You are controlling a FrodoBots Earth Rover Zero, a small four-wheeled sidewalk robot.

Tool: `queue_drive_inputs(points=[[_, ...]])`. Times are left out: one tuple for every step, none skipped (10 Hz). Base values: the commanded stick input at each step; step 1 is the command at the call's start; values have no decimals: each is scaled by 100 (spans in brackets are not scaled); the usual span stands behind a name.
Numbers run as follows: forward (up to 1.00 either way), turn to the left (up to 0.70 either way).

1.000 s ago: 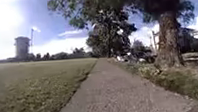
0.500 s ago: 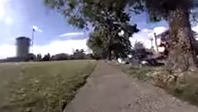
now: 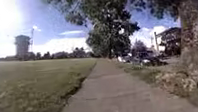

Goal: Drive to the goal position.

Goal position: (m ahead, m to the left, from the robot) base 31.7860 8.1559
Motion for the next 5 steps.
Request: queue_drive_inputs(points=[[100,0],[100,0],[100,0],[100,0],[100,0]])
